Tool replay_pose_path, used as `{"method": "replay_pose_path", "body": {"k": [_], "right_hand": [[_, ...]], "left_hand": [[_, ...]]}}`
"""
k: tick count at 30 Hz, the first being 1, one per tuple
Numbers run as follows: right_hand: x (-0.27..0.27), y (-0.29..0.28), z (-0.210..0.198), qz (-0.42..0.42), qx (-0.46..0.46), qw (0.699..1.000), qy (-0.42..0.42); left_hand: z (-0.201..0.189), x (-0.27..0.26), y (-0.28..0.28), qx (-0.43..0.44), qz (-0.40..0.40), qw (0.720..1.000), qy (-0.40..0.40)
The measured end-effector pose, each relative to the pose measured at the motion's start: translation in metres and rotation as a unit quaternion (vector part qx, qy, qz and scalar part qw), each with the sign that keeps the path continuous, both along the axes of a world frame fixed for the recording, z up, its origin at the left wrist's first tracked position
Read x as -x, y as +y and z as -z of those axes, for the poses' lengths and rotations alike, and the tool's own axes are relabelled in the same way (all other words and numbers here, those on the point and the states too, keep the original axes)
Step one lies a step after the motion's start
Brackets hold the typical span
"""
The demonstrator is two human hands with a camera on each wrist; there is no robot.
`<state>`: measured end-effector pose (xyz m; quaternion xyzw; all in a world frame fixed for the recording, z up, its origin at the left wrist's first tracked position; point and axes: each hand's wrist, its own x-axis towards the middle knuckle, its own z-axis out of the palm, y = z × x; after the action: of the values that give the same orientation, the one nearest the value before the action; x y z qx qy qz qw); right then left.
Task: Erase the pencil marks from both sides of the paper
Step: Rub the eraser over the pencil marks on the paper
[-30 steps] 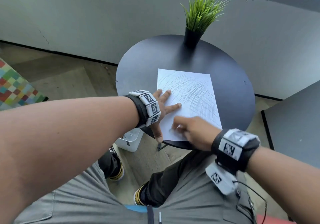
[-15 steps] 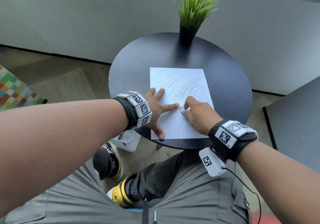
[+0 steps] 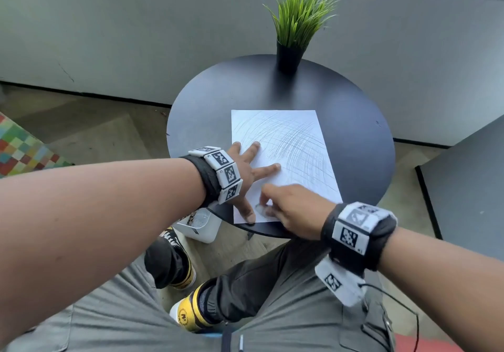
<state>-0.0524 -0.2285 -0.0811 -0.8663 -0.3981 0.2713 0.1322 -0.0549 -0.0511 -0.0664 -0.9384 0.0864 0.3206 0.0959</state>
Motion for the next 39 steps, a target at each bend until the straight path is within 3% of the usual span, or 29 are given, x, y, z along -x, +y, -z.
{"method": "replay_pose_path", "body": {"k": [4, 5, 9, 10, 14, 19, 20, 23, 24, 28, 29, 33, 35, 37, 39], "right_hand": [[-0.059, -0.016, -0.001, 0.19, 0.002, 0.98, -0.054], [-0.056, -0.016, 0.0, 0.19, 0.005, 0.98, -0.052], [-0.002, -0.003, 0.0, -0.005, 0.013, 1.0, 0.012], [-0.007, -0.003, -0.001, -0.006, 0.01, 1.0, 0.003], [-0.052, -0.014, -0.001, 0.159, -0.003, 0.986, -0.048], [0.008, -0.005, -0.005, -0.052, 0.017, 0.998, 0.021], [-0.002, -0.007, -0.005, -0.038, 0.016, 0.999, 0.004], [-0.052, -0.024, -0.003, 0.133, 0.011, 0.989, -0.062], [-0.05, -0.027, -0.004, 0.148, 0.012, 0.987, -0.058], [0.01, -0.019, -0.003, -0.027, 0.004, 1.0, 0.006], [0.006, -0.019, -0.003, -0.033, 0.002, 0.999, 0.004], [-0.051, -0.035, -0.001, 0.146, -0.021, 0.986, -0.073], [-0.032, -0.028, -0.002, 0.097, -0.018, 0.994, -0.056], [0.004, -0.016, 0.002, -0.025, -0.003, 1.0, -0.016], [-0.002, -0.014, 0.0, -0.034, -0.002, 0.999, -0.007]], "left_hand": [[-0.002, 0.0, -0.003, -0.005, 0.001, 1.0, -0.003], [-0.002, 0.0, -0.004, -0.006, -0.002, 1.0, 0.0], [-0.001, 0.0, -0.004, -0.014, 0.003, 1.0, -0.001], [0.0, -0.001, -0.004, -0.016, 0.004, 1.0, -0.004], [-0.001, -0.001, -0.007, -0.018, 0.001, 1.0, -0.001], [-0.001, -0.002, -0.011, -0.029, -0.006, 1.0, 0.009], [-0.001, -0.003, -0.011, -0.032, -0.007, 0.999, 0.007], [-0.002, -0.004, -0.014, -0.029, -0.01, 1.0, -0.002], [-0.002, -0.004, -0.015, -0.031, -0.01, 0.999, -0.003], [0.0, -0.008, -0.017, -0.041, 0.0, 0.999, -0.003], [0.0, -0.009, -0.017, -0.041, 0.0, 0.999, -0.002], [0.001, -0.01, -0.019, -0.036, -0.008, 0.999, 0.007], [0.002, -0.01, -0.018, -0.033, -0.008, 0.999, 0.009], [0.003, -0.01, -0.017, -0.027, -0.008, 1.0, 0.006], [0.003, -0.011, -0.015, -0.025, -0.004, 1.0, 0.0]]}}
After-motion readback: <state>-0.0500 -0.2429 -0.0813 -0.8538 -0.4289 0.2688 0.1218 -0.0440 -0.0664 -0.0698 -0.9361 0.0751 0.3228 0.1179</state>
